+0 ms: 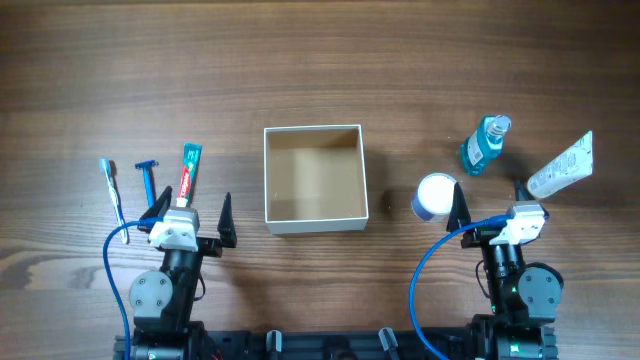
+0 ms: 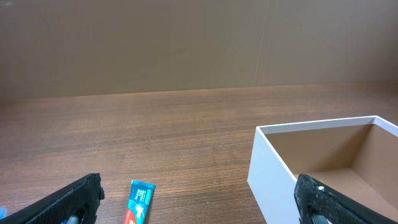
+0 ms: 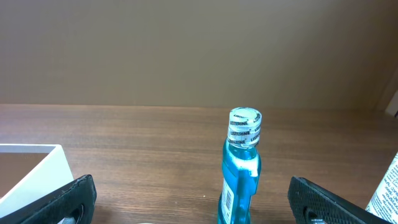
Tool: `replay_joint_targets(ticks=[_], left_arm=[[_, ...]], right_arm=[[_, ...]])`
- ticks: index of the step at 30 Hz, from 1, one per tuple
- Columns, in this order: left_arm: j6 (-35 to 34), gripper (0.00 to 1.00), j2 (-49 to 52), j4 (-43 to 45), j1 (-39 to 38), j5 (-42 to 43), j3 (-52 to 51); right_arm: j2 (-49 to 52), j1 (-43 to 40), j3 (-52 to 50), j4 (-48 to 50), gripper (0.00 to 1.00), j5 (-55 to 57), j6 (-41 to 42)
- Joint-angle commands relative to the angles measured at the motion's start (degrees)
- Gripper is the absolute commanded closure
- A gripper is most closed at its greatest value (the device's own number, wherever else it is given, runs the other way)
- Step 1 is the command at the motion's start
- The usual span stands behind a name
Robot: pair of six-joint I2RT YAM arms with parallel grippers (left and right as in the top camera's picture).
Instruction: Pack container
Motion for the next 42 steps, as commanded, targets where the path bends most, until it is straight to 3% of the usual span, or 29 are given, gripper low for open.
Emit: replay_joint_targets(ticks=[1, 30, 32, 34, 36, 39, 42], left_arm=[[0.83, 0.0, -0.52, -0.26, -0.37, 0.92, -0.28], [0.83, 0.0, -0.52, -0.15, -0.37, 0.9, -0.28], [0.83, 0.0, -0.52, -0.22, -0.37, 0.92, -0.28], [-1.64, 0.0, -0.42, -0.17, -0.37, 0.94, -0.28], [-5.03, 0.0, -0.42, 1.11, -0.35, 0.9, -0.22], [-11.72, 0.0, -0.31, -2.03, -0.37, -1.01, 1.44], [-12.28, 0.0, 2.01, -8.17, -0.37, -1.97, 8.35]], right_arm=[[-0.15, 0.13, -0.07, 0.17, 0.0, 0.35, 0.59], [-0.15, 0.13, -0.07, 0.17, 0.0, 0.31, 0.72], [-0.15, 0.13, -0.07, 0.24, 0.0, -0.15, 5.4], [-0.11, 0.13, -0.07, 0.2, 0.0, -0.22, 12.02], [0.52, 0.13, 0.39, 0.0, 0.0, -3.54, 12.17], [4.09, 0.13, 4.33, -1.92, 0.0, -5.25, 7.45], [12.55, 0.13, 14.67, -6.69, 0.0, -6.14, 3.32]])
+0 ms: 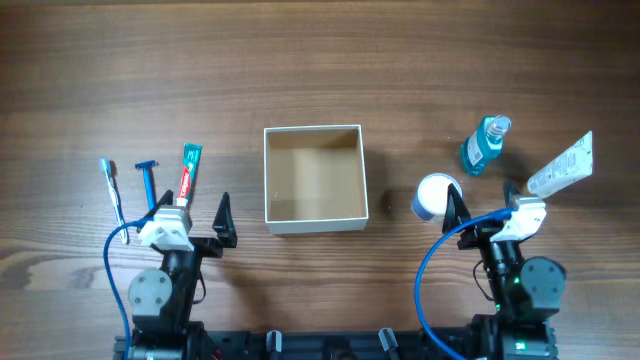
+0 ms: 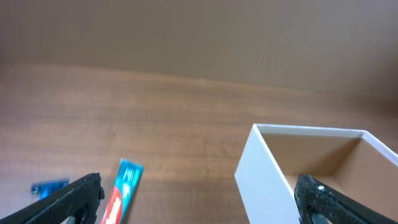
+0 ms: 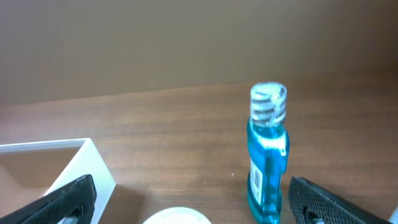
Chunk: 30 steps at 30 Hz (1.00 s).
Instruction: Pack container
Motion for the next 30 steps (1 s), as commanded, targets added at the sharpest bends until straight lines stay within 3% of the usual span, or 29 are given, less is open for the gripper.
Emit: replay_joint_targets(ticks=[1, 3, 9, 13, 17, 21, 24, 26, 30], left_arm=[[-3.28, 0.0, 4.04, -5.95, -0.37, -1.4, 10.19], [-3.28, 0.0, 8.72, -9.86, -0.37, -1.97, 16.37], [-5.57, 0.0, 32.94, -27.3, -0.37, -2.23, 38.84], [-6.25, 0.0, 43.45, -35.39, -0.48, -1.77, 45.53], [-6.23, 0.0, 47.67, -39.41, -0.48, 2.05, 46.82], [-6.25, 0.0, 47.45, -39.21, -0.48, 2.49, 46.82], [-6.25, 0.0, 47.45, -38.99, -0.48, 2.47, 46.82], [-6.25, 0.0, 47.47, -38.99, -0.48, 2.45, 46.82], [-6.23, 0.0, 47.47, -39.01, -0.48, 2.25, 46.82]], right_arm=[[8.83, 0.13, 12.22, -3.45, 0.0, -3.85, -3.54], [15.85, 0.13, 19.61, -9.03, 0.0, -5.18, -3.52], [41.18, 0.15, 52.13, -43.23, 0.0, -6.03, -8.22], [51.39, 0.13, 62.73, -60.57, 0.0, -6.03, -9.7], [57.35, 0.13, 63.87, -61.66, 0.0, -11.47, -9.03], [57.94, 0.74, 63.87, -65.05, 0.0, -2.36, -2.84], [58.51, 8.83, 63.87, -67.93, 0.0, 5.53, 3.21], [60.76, 16.44, 63.84, -67.12, 0.0, 12.13, 12.59], [69.09, 17.33, 63.76, -62.01, 0.0, 10.82, 13.84]])
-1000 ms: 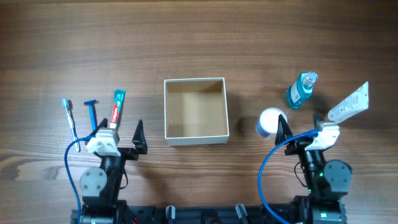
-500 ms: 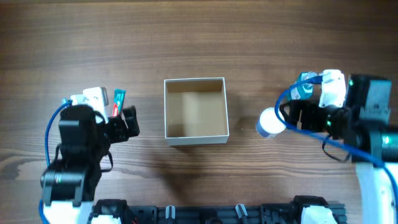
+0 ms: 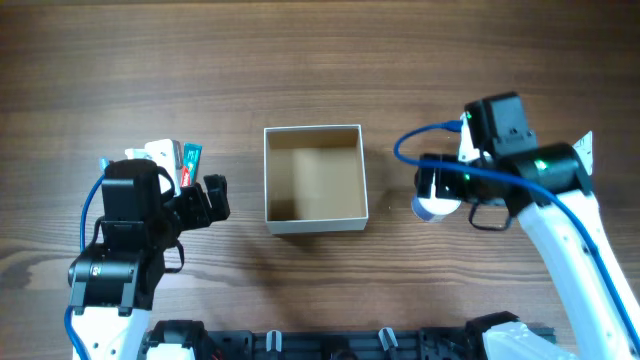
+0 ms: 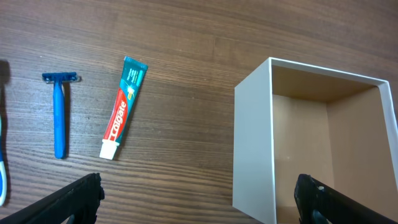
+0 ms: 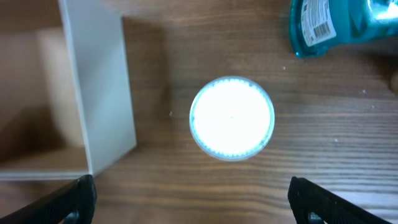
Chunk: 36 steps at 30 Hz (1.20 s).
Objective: Pack container
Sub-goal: 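Grasp the white cotton-swab tub with the right gripper, then carry the tub into the box and open the right gripper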
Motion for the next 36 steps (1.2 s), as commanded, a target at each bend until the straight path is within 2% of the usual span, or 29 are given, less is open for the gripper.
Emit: replay_joint_targets(ticks=[1, 6, 9, 16, 24, 27, 32, 36], left_arm=[[-0.7, 0.0, -0.24, 0.15, -0.42, 0.87, 1.38], [-0.7, 0.0, -0.24, 0.15, -0.42, 0.83, 1.38], [-0.7, 0.0, -0.24, 0.28, -0.42, 0.2, 1.38], [-0.7, 0.0, -0.24, 0.79, -0.42, 0.2, 1.38], [-0.7, 0.0, -0.24, 0.79, -0.42, 0.22, 1.38], [-0.7, 0.0, -0.24, 0.79, -0.42, 0.22, 1.38], [-0.7, 0.0, -0.24, 0.79, -0.42, 0.22, 1.38], [-0.7, 0.0, -0.24, 0.79, -0.42, 0.22, 1.38]], right_arm=[[6.54, 0.13, 0.9, 1.57, 0.0, 3.76, 1.97], [16.15, -0.2, 0.35, 5.33, 0.0, 6.58, 3.41], [16.5, -2.27, -2.84, 7.74, 0.0, 3.28, 3.02], [16.5, -2.58, -9.99, 13.14, 0.0, 3.32, 3.65], [16.48, -2.58, -13.75, 16.13, 0.01, 2.05, 3.61], [16.48, -2.58, -13.75, 16.11, 0.08, 2.03, 3.41], [16.48, -2.58, -13.75, 16.09, 0.26, 2.03, 3.39], [16.48, -2.58, -13.75, 16.09, 0.35, 2.03, 3.39]])
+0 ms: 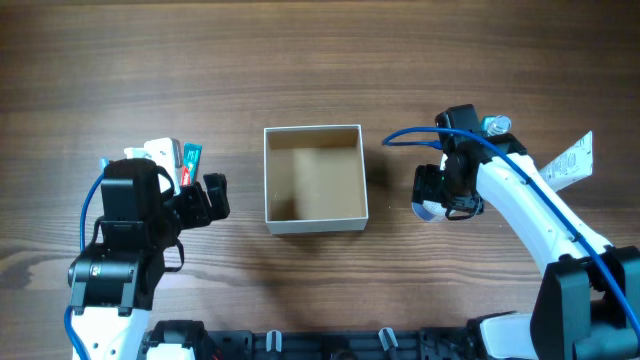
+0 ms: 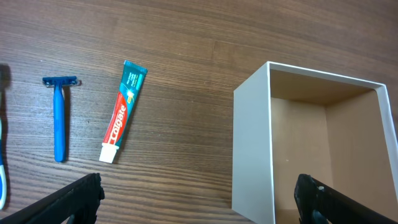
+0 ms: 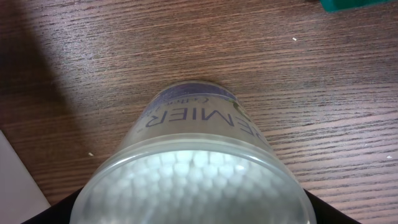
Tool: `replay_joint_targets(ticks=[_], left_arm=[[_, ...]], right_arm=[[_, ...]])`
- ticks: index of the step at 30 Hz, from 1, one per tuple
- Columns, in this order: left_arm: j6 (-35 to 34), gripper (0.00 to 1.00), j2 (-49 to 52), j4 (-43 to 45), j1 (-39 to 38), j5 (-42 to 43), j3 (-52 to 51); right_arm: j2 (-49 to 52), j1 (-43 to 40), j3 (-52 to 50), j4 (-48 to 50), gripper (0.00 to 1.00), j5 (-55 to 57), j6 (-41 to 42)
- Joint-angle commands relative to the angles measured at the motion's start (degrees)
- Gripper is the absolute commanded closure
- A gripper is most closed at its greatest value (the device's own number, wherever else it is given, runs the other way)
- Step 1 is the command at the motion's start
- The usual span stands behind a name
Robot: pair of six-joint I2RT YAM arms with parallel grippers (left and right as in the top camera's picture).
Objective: Pack container
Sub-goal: 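Carry the tub into the box and open the right gripper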
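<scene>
An open white box (image 1: 315,178) stands mid-table, and its inside shows in the left wrist view (image 2: 311,149). A clear jar of cotton swabs (image 3: 186,155) stands right of the box. My right gripper (image 3: 189,211) is low over the jar, open, one finger on each side of it. My left gripper (image 2: 196,199) hangs open between the box and a toothpaste tube (image 2: 122,112). A blue razor (image 2: 59,118) lies left of the tube, and a toothbrush (image 1: 105,165) lies further left.
A blue mouthwash bottle, only its cap (image 1: 495,124) showing, stands behind my right arm. A white tube (image 1: 565,165) lies at the far right. The wooden table (image 1: 320,60) stretches beyond the box.
My right gripper was high above the cotton swab jar and is now down around it, the jar filling the wrist view. The left arm has barely moved.
Both arms first sat low at the near edge, grippers open and looking level across the table. Then both were raised, the left over the gap between toothpaste and box, the right above the jar. Now the right gripper straddles the jar.
</scene>
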Motion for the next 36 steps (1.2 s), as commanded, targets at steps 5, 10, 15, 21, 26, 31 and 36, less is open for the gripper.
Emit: replay_joint_targets(ticks=[5, 10, 15, 21, 26, 31, 36], left_arm=[[-0.7, 0.0, -0.24, 0.2, -0.42, 0.24, 1.29], [-0.68, 0.0, -0.24, 0.17, -0.42, -0.07, 1.29], [-5.14, 0.0, -0.11, -3.96, -0.39, -8.9, 1.29], [-8.2, 0.0, 6.97, -13.05, -0.39, -12.0, 7.69], [-8.17, 0.0, 11.85, -14.53, -0.42, -12.41, 10.67], [-7.76, 0.0, 11.91, -14.56, -0.42, -12.44, 10.67], [-7.76, 0.0, 11.91, -14.6, -0.42, -12.44, 10.67]], right_arm=[[0.5, -0.02, 0.35, 0.07, 0.76, -0.5, -0.42], [-1.64, 1.14, 14.53, -7.96, 0.96, -0.72, -6.32], [-3.04, 12.9, 38.14, -13.4, 0.96, -0.44, -19.23], [4.76, 28.24, 42.88, -9.05, 0.96, 3.87, -18.86], [15.8, 34.25, 46.49, -6.71, 0.96, 4.15, -14.47], [24.7, 34.27, 46.49, -5.29, 0.96, 4.33, -9.64], [28.79, 32.92, 46.49, -4.72, 0.96, 4.28, -7.58]])
